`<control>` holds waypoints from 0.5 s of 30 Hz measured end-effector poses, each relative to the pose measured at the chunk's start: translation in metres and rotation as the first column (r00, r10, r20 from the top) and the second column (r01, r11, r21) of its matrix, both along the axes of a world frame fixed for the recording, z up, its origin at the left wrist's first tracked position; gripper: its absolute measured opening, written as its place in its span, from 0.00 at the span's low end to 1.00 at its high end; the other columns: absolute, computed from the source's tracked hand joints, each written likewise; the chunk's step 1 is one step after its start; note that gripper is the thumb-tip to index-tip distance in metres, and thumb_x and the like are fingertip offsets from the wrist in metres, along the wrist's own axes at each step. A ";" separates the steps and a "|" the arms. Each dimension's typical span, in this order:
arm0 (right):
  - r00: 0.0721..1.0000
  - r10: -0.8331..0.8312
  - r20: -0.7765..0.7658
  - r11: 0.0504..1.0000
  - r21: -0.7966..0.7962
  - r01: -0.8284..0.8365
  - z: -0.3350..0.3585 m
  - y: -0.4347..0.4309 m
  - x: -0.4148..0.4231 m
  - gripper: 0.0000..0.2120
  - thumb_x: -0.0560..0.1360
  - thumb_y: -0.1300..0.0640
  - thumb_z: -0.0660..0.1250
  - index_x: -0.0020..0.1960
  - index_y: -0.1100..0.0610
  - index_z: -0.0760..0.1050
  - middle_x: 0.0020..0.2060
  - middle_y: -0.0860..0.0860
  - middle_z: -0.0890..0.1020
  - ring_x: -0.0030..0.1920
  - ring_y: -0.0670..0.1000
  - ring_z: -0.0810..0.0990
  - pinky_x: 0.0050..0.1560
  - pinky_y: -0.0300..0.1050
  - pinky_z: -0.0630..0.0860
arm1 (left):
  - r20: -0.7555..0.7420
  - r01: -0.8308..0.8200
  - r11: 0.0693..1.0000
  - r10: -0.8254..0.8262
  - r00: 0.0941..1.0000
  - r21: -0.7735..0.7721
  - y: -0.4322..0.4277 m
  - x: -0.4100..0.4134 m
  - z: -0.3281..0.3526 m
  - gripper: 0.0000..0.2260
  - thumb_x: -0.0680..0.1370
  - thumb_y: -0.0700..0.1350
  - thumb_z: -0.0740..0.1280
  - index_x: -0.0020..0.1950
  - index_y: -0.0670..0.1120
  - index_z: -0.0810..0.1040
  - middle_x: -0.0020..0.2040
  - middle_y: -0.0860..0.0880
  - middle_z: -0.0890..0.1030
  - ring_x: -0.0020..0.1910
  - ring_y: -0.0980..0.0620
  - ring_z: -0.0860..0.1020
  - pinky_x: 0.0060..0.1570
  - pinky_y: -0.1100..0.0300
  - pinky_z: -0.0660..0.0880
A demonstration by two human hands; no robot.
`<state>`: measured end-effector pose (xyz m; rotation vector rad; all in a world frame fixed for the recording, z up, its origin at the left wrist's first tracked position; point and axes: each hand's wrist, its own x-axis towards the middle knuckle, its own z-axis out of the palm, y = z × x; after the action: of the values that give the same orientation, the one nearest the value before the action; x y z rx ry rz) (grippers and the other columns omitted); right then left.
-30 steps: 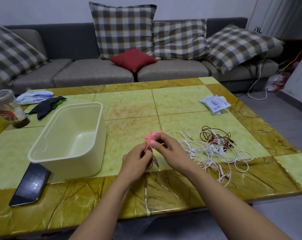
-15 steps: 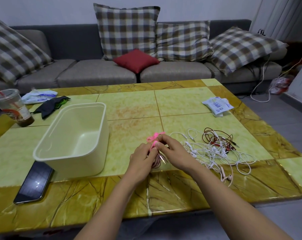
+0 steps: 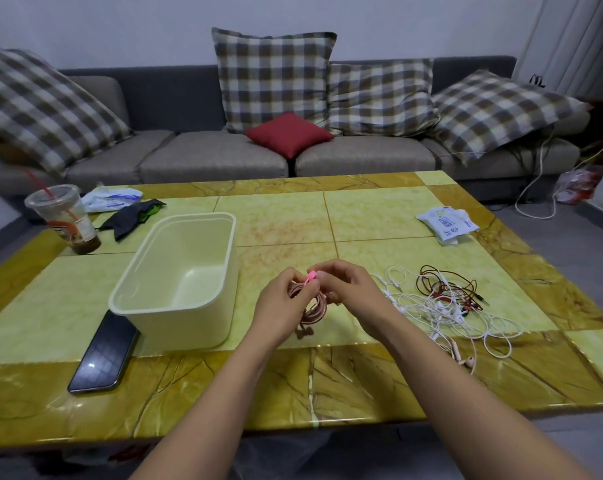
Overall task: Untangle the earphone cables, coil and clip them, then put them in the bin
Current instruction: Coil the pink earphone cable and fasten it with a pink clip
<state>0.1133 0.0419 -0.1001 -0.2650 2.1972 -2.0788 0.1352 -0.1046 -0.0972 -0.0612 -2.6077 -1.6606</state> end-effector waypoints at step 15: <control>0.960 0.209 0.186 0.968 0.099 -0.230 0.031 -0.101 -0.004 0.19 0.82 0.51 0.61 0.72 0.52 0.67 0.62 0.50 0.74 0.61 0.51 0.75 0.59 0.49 0.77 | 0.024 -0.427 0.903 0.428 0.903 -0.047 -0.121 -0.031 0.052 0.15 0.83 0.46 0.53 0.70 0.45 0.66 0.61 0.42 0.75 0.53 0.41 0.77 0.48 0.45 0.79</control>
<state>0.1093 -0.0595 -0.0689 -0.2899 2.0753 -1.7762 0.1040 -0.2257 -0.0453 0.5068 -2.4391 -1.4589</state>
